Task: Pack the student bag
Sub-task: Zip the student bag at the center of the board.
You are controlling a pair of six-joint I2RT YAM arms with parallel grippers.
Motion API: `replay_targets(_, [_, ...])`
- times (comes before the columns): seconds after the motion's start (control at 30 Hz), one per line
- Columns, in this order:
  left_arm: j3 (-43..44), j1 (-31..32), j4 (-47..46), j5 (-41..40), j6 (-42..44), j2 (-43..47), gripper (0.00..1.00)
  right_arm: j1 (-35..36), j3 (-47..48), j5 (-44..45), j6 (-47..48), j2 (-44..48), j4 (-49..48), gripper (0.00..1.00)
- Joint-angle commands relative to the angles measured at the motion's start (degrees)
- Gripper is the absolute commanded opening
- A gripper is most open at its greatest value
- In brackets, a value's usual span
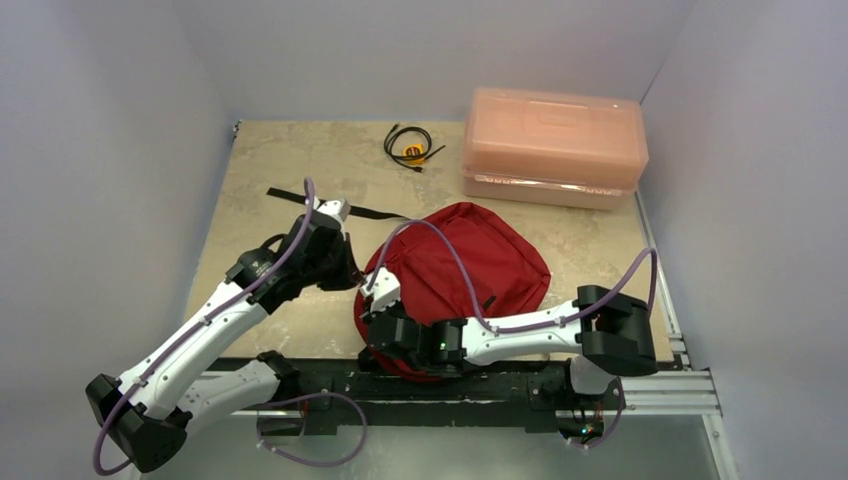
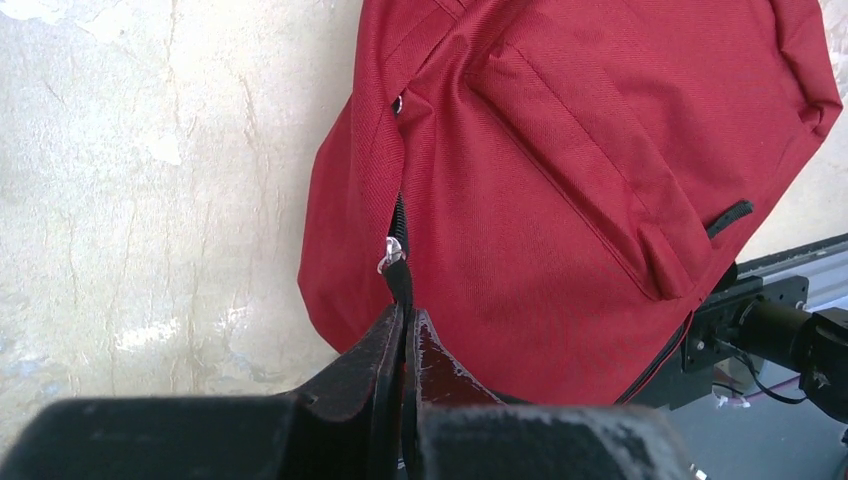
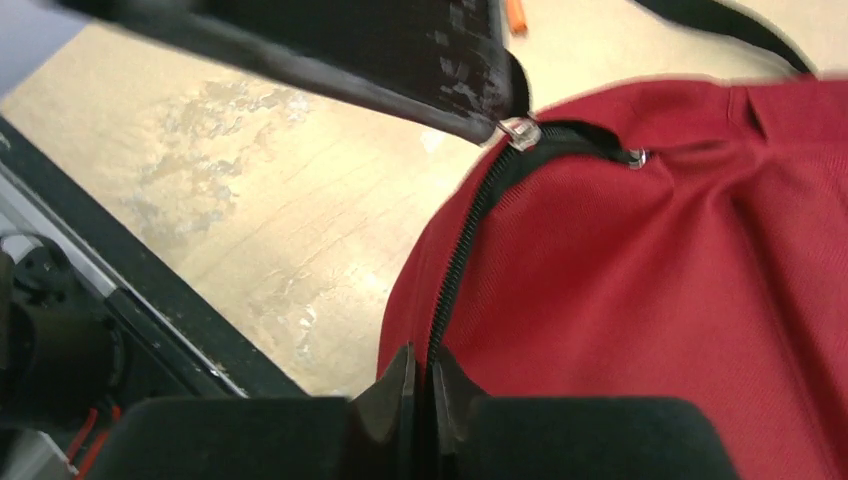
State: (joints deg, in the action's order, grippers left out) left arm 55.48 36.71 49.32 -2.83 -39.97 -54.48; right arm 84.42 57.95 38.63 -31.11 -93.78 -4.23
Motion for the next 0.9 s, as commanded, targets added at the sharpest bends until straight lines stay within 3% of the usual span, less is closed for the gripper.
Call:
replay_targets(0.0, [0.38, -0.4, -3.05, -0.05, -0.69, -0.57, 0.0, 0.25, -0.96, 4.62, 3.44, 2.22, -1.35, 0.0])
replay_targets(0.23, [7.56, -2.66, -1.54, -15.72, 2.4, -17.09, 0.0, 3.53, -17.87, -13.56, 9.42, 11.37, -18.75, 0.0])
replay_targets(0.47, [15.46, -6.32, -3.74, -21.07, 3.83, -29.93, 0.0, 3.73, -21.73, -20.43, 8.72, 11.93, -24.72, 0.0])
replay_targets(0.63, [23.15, -8.94, -4.98, -21.68, 8.05, -37.13, 0.0, 7.23, -22.61, -23.46, 9.8, 11.11, -26.32, 0.0])
replay_targets(0.87, [31.76, -9.96, -14.49, -11.97, 14.74, -43.66, 0.0, 9.01, -22.55, -27.84, 10.8, 7.81, -28.69, 0.0])
